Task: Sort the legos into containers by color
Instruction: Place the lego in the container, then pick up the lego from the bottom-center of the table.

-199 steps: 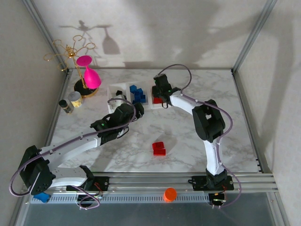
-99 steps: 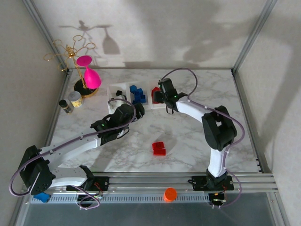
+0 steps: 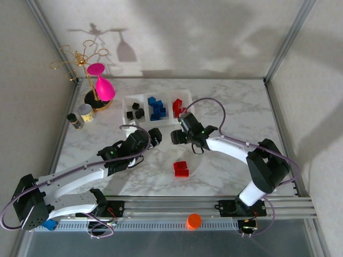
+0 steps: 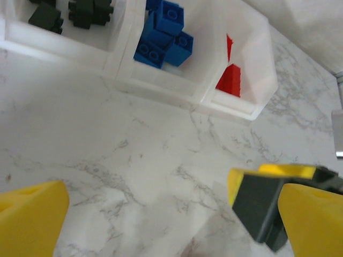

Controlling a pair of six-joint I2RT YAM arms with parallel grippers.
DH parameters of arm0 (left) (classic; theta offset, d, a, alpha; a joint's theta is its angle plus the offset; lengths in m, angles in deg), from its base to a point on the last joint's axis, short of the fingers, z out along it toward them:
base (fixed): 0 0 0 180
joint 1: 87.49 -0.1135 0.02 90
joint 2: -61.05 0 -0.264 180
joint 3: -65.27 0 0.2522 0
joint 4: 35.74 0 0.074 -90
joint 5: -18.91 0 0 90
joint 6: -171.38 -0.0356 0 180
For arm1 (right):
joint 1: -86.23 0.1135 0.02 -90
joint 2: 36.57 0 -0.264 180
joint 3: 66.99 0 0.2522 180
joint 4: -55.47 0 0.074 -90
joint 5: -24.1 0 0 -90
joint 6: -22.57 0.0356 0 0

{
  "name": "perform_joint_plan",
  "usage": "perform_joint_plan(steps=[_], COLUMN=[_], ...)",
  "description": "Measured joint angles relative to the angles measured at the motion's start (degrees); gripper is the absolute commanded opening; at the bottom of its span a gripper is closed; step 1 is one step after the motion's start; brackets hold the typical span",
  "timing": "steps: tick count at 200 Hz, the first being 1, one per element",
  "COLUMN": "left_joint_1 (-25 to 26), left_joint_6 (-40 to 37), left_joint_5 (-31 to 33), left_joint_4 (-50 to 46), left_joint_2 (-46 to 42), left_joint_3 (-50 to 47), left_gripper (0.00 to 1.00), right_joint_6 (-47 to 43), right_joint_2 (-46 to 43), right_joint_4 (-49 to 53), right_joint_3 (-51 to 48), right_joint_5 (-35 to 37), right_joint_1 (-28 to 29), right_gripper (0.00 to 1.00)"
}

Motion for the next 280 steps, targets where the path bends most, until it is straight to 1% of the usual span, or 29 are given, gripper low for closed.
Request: perform_joint_plan(steps=[20,53,67,105,129,162,205,236,280], left_joint_1=[0.74,1.14,1.14,1.14,1.16,1.25,1.25,1.25,1.25], left_joint_6=[1.05,2.95,3.63,4.66,4.9,5.11,5.14,5.11,5.09], left_joint_5=[-0.22,-0.39,-0.39,-0.42,-0.42,-0.37,-0.37,-0.37,-0.33], left_joint_4=[-1.29,-2.43,-2.78,-3.61,-4.09,-4.44,-4.96,-4.96,-5.35], left_joint_2=[-1.14,-3.39,-4.07,-5.14,-6.14,-7.45,-7.76,-7.76,-7.28], left_joint_3=[-1.53,-4.46,-5.64,-7.13,-7.56,-8.07,-8.33,-8.33,-8.33], left_gripper=[1.0,1.0,1.0,0.99,1.0,1.0,1.0,1.0,1.0], right_joint_6=[2.27,7.26,9.35,13.46,15.21,16.52,17.0,16.98,16.65], right_joint_2=[-1.86,-4.0,-4.5,-4.22,-2.32,1.29,2.86,3.37,4.33], right_joint_4=[2.58,5.81,7.02,7.69,7.69,8.02,8.02,8.11,9.42], right_joint_3=[-2.54,-5.57,-6.4,-6.93,-6.91,-6.91,-6.91,-6.82,-5.81], right_joint_5=[0.44,2.45,3.5,4.42,4.98,5.42,6.64,7.23,8.28], right_joint_1=[3.26,8.7,10.86,13.22,14.58,15.85,16.2,16.22,16.33], right_gripper=[0.76,0.85,0.88,0.91,0.92,0.87,0.78,0.76,0.64])
